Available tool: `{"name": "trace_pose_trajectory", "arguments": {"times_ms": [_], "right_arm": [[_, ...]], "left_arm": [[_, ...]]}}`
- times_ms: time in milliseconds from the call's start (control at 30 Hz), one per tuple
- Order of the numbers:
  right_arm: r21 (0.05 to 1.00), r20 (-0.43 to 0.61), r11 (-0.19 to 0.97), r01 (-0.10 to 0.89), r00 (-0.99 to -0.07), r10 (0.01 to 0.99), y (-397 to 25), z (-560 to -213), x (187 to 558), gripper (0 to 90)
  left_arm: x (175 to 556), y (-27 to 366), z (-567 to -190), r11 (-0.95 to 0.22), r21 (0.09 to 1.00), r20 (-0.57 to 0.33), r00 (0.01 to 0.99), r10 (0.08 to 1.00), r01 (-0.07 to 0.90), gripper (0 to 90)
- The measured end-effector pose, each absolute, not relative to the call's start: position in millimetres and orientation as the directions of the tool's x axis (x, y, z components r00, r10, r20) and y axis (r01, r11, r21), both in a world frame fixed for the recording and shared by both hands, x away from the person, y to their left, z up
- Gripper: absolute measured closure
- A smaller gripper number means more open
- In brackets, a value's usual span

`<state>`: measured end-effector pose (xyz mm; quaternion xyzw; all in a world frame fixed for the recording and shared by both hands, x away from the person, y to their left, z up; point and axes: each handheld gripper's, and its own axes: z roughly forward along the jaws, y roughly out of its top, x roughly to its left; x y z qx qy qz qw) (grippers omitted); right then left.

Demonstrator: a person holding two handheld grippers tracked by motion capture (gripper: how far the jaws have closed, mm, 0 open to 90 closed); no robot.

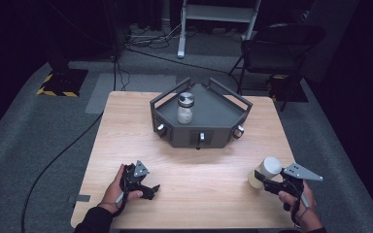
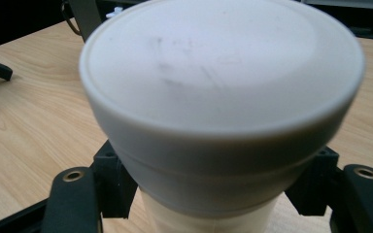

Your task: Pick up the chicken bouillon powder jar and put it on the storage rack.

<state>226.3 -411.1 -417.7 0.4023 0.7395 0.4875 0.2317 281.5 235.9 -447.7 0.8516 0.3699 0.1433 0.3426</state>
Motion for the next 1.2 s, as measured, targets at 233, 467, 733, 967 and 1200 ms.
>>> {"name": "trace_pose_trajectory", "arguments": {"times_ms": [233,467,733,967,1200], "right_arm": [[0.909,0.039,0.201,0.366,-0.553,0.833,-399.7,-403.0,232.6,32.9],[0.912,0.038,0.189,0.364,-0.533,0.845,-386.4,-390.7,240.8,33.0],[0.914,0.020,0.197,0.354,-0.526,0.850,-373.8,-372.8,250.6,33.1],[0.922,0.005,0.192,0.338,-0.504,0.864,-365.8,-357.2,257.0,33.1],[0.929,-0.021,0.198,0.313,-0.491,0.871,-357.2,-339.6,263.2,33.1]], "left_arm": [[281.5,236.0,-447.6,-0.492,0.689,-0.009,0.685,0.728,0.532,0.4],[281.5,236.0,-447.7,-0.492,0.690,-0.010,0.685,0.728,0.532,0.4],[281.5,235.9,-447.6,-0.491,0.690,-0.010,0.685,0.728,0.532,0.4],[281.5,236.0,-447.7,-0.491,0.690,-0.010,0.685,0.728,0.532,0.4],[281.5,236.0,-447.7,-0.491,0.690,-0.010,0.685,0.728,0.532,0.4]]}}
